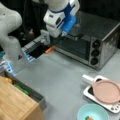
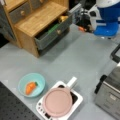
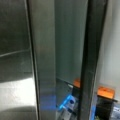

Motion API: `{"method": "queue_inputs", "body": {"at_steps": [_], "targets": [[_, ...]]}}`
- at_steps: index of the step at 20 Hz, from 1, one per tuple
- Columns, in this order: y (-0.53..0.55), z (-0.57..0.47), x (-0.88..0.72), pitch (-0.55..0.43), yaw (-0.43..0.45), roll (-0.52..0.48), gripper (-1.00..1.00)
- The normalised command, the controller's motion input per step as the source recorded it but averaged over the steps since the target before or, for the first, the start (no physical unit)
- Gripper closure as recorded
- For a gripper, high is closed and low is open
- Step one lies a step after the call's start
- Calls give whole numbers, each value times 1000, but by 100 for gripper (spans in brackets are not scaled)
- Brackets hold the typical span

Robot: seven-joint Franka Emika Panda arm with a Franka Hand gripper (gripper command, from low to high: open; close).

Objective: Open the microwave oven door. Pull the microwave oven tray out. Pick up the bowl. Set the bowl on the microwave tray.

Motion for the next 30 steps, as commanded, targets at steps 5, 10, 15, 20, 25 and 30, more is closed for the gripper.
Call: {"method": "queue_inputs", "body": {"at_steps": [5, 10, 15, 20, 25, 30], "targets": [[238, -138, -152, -75, -142, 105, -100], [350, -98, -239, -82, -189, 97, -100], [365, -83, -247, -106, -230, 78, -100], [165, -123, -211, -134, -230, 79, -100], [73, -111, -212, -123, -217, 108, -100], [60, -110, -217, -118, -213, 113, -100]]}}
